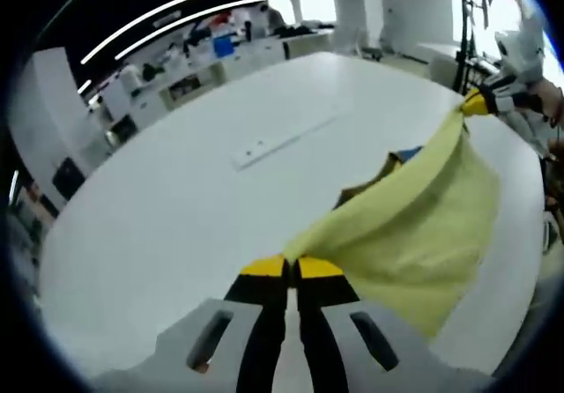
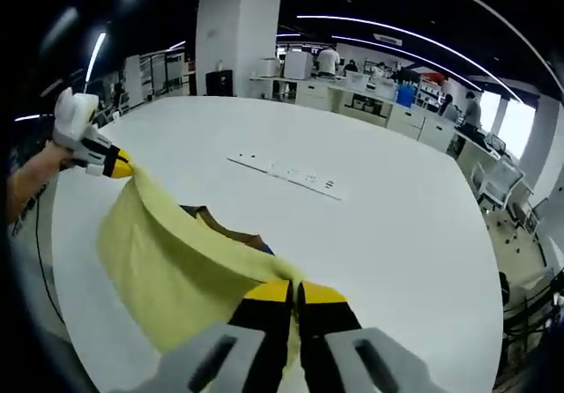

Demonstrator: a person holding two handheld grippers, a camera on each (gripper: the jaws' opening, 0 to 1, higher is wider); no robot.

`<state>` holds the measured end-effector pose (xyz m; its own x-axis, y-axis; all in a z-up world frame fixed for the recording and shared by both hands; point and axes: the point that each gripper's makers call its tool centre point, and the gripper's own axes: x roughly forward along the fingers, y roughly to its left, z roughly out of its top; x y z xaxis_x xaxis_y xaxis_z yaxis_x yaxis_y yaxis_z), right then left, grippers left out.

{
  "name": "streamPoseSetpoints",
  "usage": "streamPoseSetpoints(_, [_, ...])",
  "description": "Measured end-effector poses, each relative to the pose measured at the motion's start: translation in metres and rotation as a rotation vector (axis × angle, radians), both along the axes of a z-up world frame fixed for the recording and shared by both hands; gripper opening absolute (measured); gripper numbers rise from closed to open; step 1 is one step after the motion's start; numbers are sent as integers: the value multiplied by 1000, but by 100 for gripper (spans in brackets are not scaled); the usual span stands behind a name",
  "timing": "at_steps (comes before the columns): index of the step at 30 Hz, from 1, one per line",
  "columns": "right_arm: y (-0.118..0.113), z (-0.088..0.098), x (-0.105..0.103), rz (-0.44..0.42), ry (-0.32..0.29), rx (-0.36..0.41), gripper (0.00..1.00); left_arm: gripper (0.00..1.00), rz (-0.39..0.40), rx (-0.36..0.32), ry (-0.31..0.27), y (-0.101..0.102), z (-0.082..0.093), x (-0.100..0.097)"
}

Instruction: Fold the garment on the visible template until the final outline fits inside the template.

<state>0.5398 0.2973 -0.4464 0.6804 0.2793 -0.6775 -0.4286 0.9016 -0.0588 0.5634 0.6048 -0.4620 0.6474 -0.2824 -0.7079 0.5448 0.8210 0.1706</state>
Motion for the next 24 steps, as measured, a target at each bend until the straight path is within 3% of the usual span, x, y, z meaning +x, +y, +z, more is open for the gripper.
streamPoseSetpoints(12, [-8,-49,23,-29,76,-7,0,0,30,-19,77,-1,-51,15])
streamPoseSetpoints(20, [-11,-74,24,-46,124,-3,0,0,39,2,94,3,-70,21])
streamPoseSetpoints(24, [-10,-77,25,-34,128,-11,0,0,39,7,90,4,-69,21])
